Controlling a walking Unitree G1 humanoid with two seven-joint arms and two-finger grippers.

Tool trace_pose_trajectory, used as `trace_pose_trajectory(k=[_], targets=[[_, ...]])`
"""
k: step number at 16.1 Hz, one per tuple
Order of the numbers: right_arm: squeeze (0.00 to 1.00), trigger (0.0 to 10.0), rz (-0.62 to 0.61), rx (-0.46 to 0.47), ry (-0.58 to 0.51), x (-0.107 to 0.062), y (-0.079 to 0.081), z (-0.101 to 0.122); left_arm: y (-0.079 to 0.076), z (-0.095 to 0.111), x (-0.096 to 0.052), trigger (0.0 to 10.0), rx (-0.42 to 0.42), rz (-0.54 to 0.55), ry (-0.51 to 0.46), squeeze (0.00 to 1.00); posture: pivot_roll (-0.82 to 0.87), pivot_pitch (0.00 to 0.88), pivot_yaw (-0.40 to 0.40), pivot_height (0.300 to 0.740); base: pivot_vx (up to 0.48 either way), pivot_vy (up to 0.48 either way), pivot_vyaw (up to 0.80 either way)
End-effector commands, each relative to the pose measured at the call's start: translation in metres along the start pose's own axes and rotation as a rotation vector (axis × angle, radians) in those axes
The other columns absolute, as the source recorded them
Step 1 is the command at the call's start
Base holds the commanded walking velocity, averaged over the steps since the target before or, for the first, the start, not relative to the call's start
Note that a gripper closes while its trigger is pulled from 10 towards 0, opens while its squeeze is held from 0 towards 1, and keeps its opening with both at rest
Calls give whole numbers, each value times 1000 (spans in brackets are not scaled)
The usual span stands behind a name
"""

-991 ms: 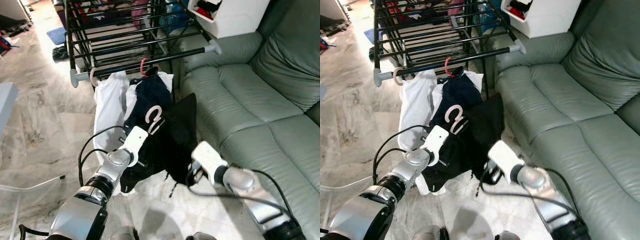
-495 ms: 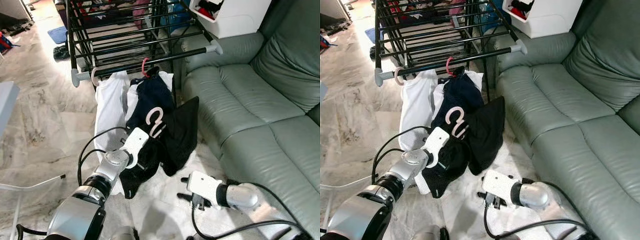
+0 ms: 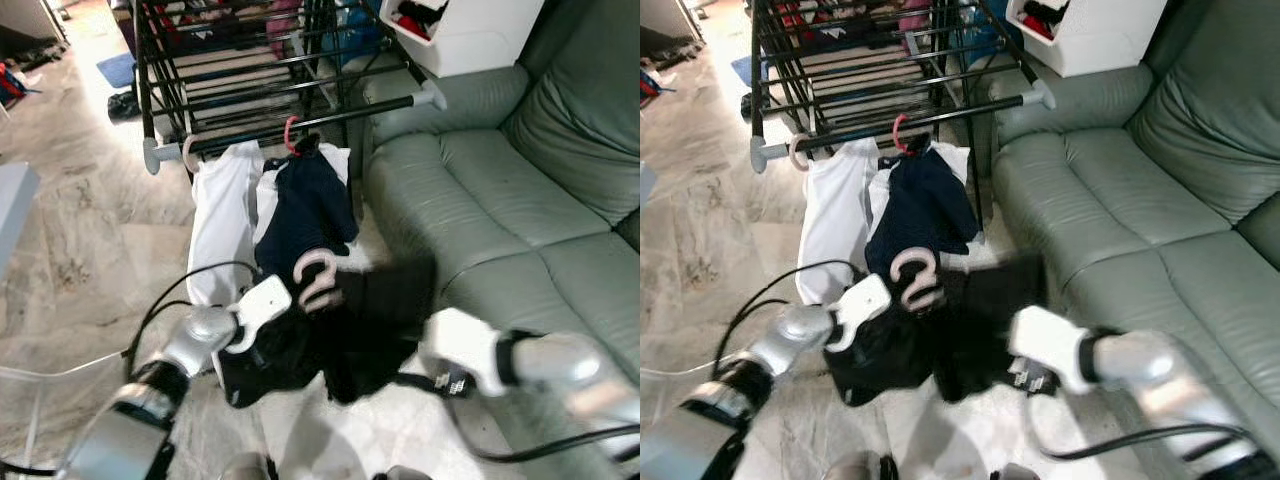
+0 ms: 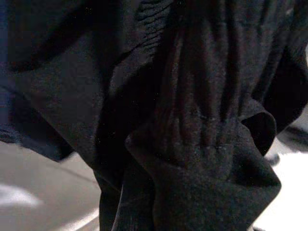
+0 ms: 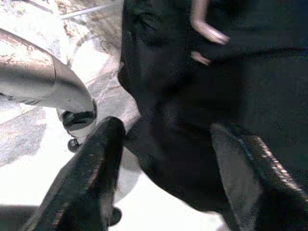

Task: Hang hanger

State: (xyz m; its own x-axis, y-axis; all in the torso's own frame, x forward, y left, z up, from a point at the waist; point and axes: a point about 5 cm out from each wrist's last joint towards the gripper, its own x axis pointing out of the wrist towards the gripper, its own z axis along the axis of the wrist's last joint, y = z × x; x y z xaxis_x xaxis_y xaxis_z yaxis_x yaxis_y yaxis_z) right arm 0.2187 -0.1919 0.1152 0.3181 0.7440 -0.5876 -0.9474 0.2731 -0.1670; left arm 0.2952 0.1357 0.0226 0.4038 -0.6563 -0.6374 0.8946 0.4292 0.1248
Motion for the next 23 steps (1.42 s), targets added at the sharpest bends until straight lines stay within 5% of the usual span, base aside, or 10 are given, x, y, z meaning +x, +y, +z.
trace_pose_trajectory(k=[1, 4, 7, 9, 15, 16, 23], targets=[[1000, 10000, 47, 8, -25, -8, -1, 7, -3, 1, -5, 0, 66, -71, -4, 0, -74, 0, 67, 740, 0, 0, 0], [1000, 10000, 97, 15, -3, -20, -7, 7, -12, -6, -10, 0, 110, -177, 13, 0, -72, 0, 64, 740, 0, 0, 0], [1000, 10000, 152, 37, 41, -23, -18, -1, -26, 7, -12, 0, 177, -300, -67, 0, -70, 0, 56, 740, 0, 0, 0], [0, 10000, 214, 42, 66, -17, -22, -6, -34, 14, -9, 0, 212, -345, -86, 0, -65, 0, 49, 740, 0, 0, 0], [0, 9373, 310, -3, 114, 1, -39, -8, -50, 17, -4, 0, 253, -401, -89, 0, -60, 0, 34, 740, 0, 0, 0], [0, 0, 339, 2, 110, 4, -41, -7, -52, 17, -3, 0, 259, -401, -88, 0, -60, 0, 31, 740, 0, 0, 0], [0, 0, 481, 40, 146, 12, -40, -16, -52, 23, 1, 0, 263, -383, -98, 0, -63, 0, 24, 740, 0, 0, 0]])
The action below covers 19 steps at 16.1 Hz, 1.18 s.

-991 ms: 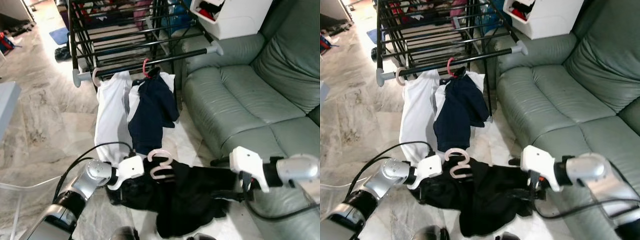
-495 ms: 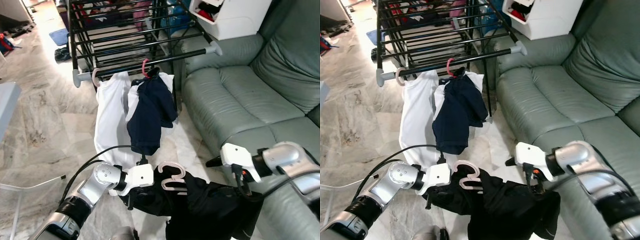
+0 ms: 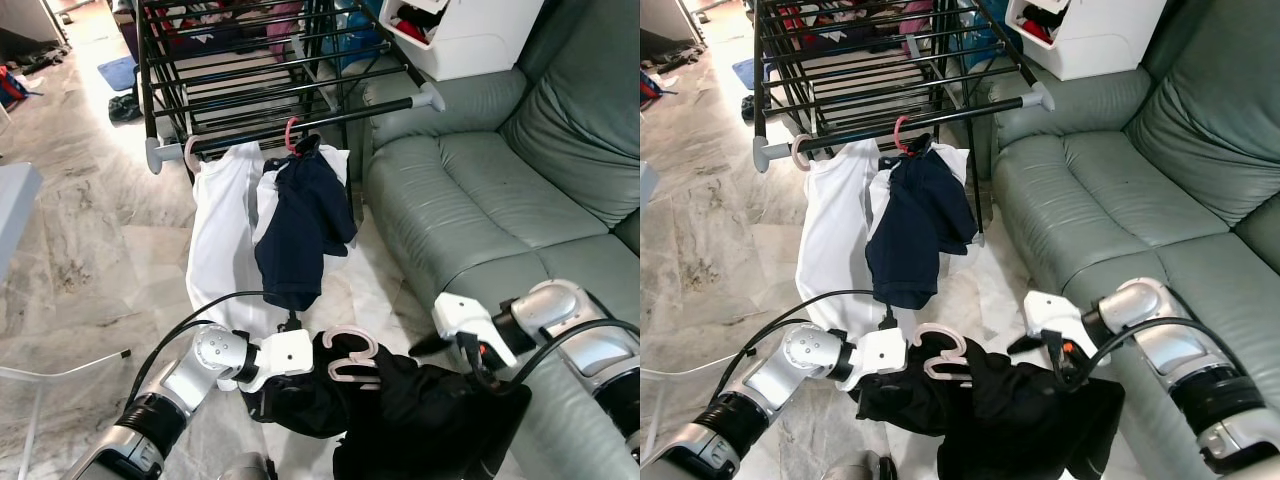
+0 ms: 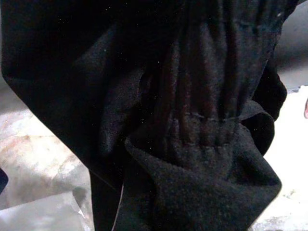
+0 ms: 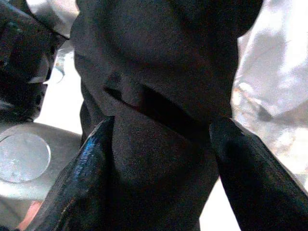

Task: Hang hanger

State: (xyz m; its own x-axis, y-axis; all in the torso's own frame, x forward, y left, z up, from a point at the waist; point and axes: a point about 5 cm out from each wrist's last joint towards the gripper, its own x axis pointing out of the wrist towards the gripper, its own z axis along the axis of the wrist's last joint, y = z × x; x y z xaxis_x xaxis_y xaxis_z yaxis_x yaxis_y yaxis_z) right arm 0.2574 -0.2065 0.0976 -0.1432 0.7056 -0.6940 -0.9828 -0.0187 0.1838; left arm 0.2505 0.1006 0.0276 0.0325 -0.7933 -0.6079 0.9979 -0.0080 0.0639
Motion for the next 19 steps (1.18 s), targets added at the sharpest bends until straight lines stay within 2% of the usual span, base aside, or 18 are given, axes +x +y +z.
trace_pose_trajectory(k=[1, 12, 13, 14, 15, 16, 17, 19], targets=[[0, 0, 29, -24, 3, 0, -1, 4, 3, 6, -1, 0, 27, 9, -8, 0, -63, 0, 24, 740, 0, 0, 0], [0, 0, 22, -42, -36, 2, -6, 9, 3, 4, 1, 0, 28, -5, 9, 0, -65, 0, 28, 740, 0, 0, 0], [0, 1843, 22, -42, -36, 2, -7, 9, 3, 4, 0, 0, 28, -5, 9, 0, -65, 0, 28, 740, 0, 0, 0], [0, 7216, 19, -45, -34, 1, -7, 9, 4, 4, 0, 0, 28, -6, 10, 0, -65, 0, 28, 740, 0, 0, 0], [0, 10000, 3, -46, -33, 1, -9, 10, 4, 4, 1, 0, 27, -5, 10, 0, -65, 0, 25, 740, 0, 0, 0], [624, 10000, 22, -27, -32, 0, -9, 10, 4, 4, 1, 0, 27, -3, 10, 0, -64, 0, 24, 740, 0, 0, 0], [1000, 10000, 31, -22, -31, 0, -8, 10, 4, 4, 1, 0, 27, -2, 10, 0, -64, 0, 24, 740, 0, 0, 0], [1000, 10000, 40, -28, -27, 1, -8, 10, 4, 4, 2, 0, 25, 0, 8, 0, -64, 0, 20, 740, 0, 0, 0]])
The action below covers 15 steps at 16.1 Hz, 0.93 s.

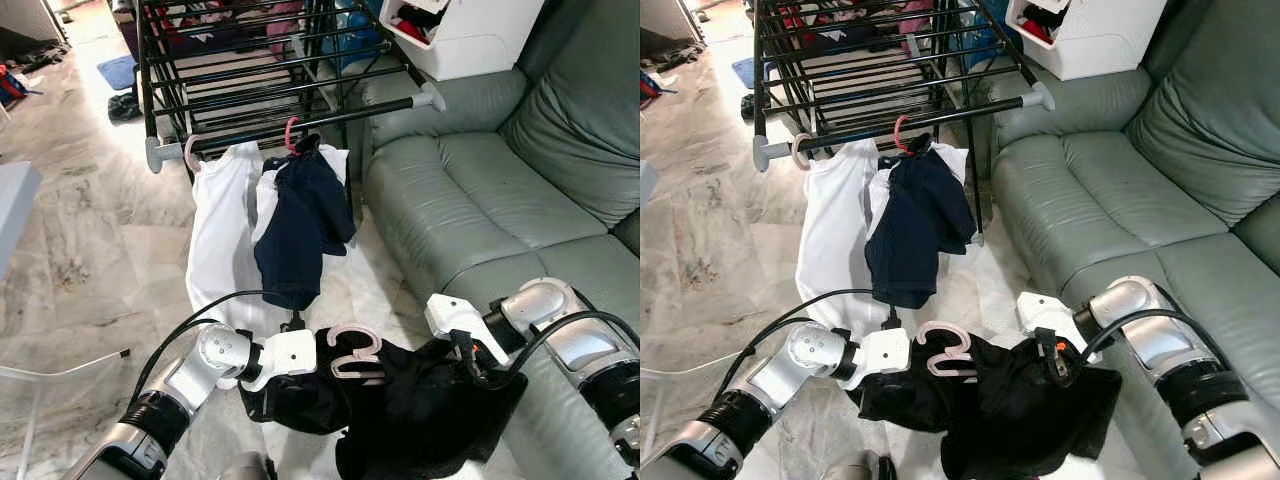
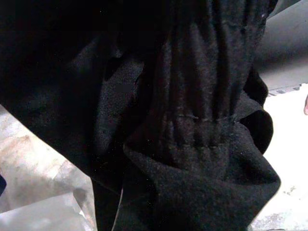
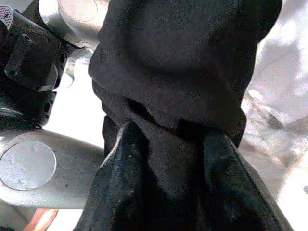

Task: Hang hanger

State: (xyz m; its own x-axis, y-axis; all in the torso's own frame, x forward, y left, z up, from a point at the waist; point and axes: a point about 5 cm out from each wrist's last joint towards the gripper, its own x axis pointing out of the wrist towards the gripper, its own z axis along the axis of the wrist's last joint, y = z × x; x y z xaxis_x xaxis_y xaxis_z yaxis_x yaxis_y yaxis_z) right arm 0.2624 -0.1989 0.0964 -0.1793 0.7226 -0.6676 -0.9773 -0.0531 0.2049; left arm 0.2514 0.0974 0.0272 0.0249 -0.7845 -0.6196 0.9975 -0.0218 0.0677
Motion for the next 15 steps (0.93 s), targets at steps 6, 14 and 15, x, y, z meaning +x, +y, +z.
trace_pose_trajectory(k=[6, 14, 15], targets=[[0, 0, 21, -11, 30, -2, -2, 0, 2, 2, 0, 0, 13, 9, -2, 0, -65, 0, 15, 740, 0, 0, 0], [0, 0, 28, 8, 34, -4, -1, -3, 3, 0, 0, 0, 18, 8, 10, 0, -67, 0, 16, 740, 0, 0, 0], [0, 0, 28, 8, 33, -4, -1, -3, 3, 0, 0, 0, 18, 9, 11, 0, -67, 0, 15, 740, 0, 0, 0]])
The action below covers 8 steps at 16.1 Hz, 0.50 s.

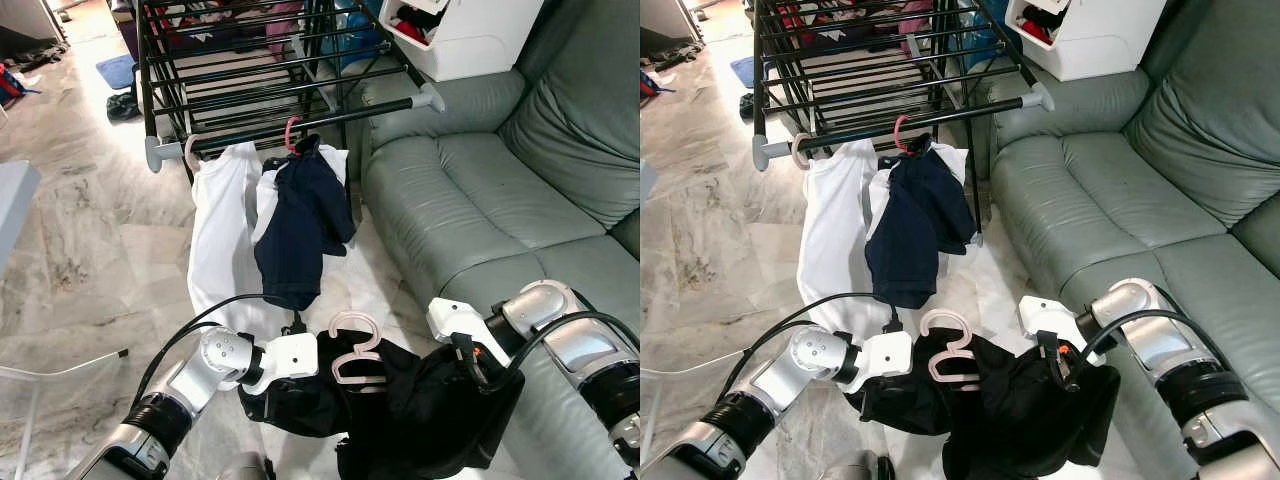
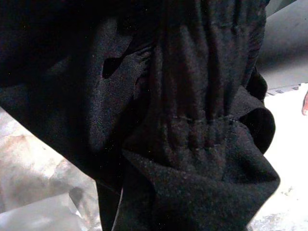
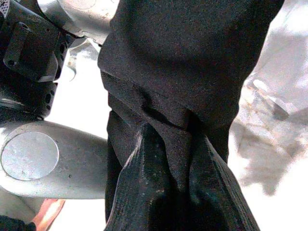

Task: Hang hanger

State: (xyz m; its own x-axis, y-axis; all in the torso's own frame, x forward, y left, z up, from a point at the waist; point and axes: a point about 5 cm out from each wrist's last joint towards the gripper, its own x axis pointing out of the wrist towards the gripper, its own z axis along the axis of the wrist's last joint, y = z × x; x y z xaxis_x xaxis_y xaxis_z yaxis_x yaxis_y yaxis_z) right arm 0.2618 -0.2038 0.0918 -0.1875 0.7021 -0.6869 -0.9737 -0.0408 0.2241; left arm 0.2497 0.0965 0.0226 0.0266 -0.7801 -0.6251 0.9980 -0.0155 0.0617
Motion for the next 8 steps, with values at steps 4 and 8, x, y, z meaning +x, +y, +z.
trace_pose_trajectory(k=[4, 8], targets=[[0, 0, 6, 11, -11, -1, 2, -1, 10, -1, -4, 0, 47, 92, 22, 0, -67, 0, 14, 740, 0, 0, 0], [0, 0, -106, 15, 0, 7, 2, -13, 21, 0, -3, 10000, 61, 229, 5, 1000, -78, 0, 14, 740, 0, 0, 0]])
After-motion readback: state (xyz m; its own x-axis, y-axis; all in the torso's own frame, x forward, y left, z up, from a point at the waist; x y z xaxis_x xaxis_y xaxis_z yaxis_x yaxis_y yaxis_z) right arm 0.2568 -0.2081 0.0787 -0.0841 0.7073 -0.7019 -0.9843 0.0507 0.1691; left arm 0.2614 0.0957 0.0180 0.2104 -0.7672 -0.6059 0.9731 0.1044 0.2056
